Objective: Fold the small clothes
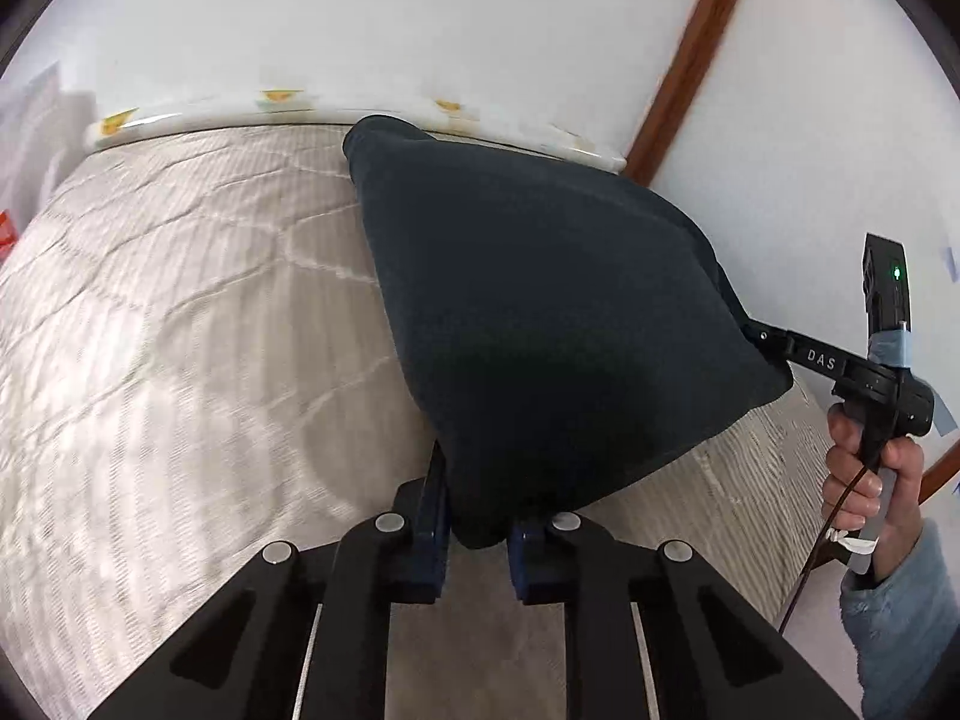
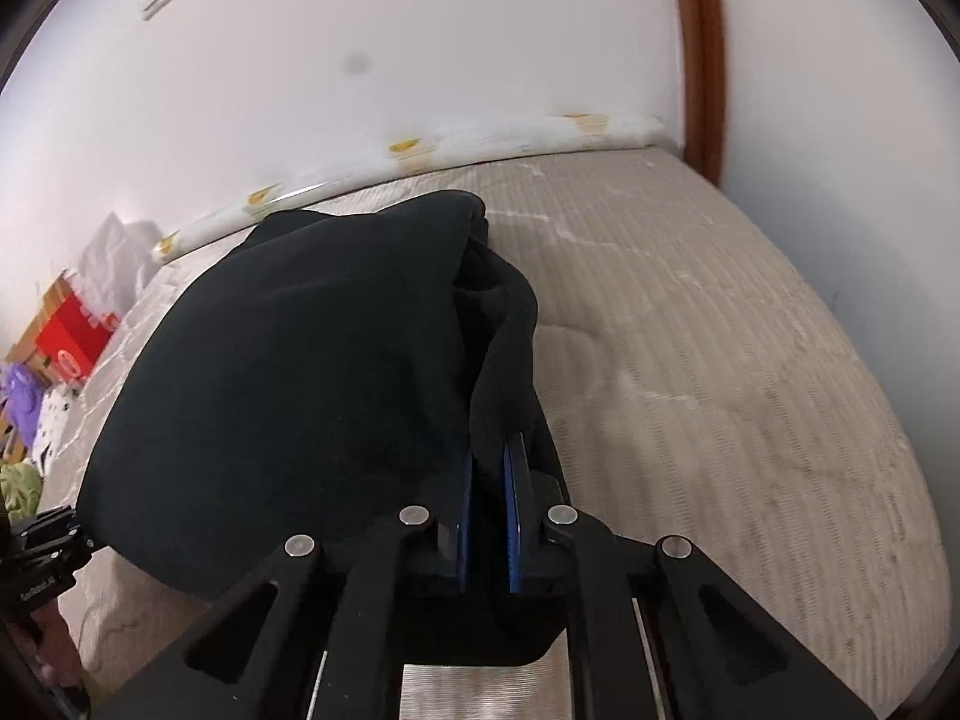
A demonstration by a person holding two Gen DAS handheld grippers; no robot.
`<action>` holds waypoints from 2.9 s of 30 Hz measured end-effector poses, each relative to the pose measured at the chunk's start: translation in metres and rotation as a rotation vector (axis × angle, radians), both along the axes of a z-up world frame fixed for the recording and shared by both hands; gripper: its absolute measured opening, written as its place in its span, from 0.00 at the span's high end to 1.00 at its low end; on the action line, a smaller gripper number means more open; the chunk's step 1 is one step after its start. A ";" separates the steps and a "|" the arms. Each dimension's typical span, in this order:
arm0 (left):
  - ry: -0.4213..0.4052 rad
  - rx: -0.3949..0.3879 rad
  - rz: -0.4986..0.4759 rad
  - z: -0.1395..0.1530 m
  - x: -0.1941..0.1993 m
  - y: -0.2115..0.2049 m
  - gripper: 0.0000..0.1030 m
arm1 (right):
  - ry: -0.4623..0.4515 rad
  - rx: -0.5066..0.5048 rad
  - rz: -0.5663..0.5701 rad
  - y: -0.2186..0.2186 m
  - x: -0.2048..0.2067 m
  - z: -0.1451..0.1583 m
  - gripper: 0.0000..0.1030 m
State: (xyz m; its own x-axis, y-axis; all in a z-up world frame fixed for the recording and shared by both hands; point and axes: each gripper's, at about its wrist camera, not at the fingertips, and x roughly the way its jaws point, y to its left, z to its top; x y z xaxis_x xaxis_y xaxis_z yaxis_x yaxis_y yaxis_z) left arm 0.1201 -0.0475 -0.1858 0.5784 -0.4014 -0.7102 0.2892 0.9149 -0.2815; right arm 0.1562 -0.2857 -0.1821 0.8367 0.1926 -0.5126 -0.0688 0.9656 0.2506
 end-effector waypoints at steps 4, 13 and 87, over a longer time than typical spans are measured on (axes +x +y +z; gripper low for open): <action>0.006 0.012 0.060 0.000 -0.020 0.037 0.86 | -0.009 0.006 0.081 0.036 -0.006 0.004 0.92; 0.058 0.007 0.102 -0.008 -0.042 0.079 0.82 | -0.034 -0.074 0.179 0.089 -0.034 0.003 0.91; 0.085 0.092 0.147 0.009 -0.015 0.056 0.37 | 0.045 -0.123 0.124 0.083 -0.006 0.012 0.68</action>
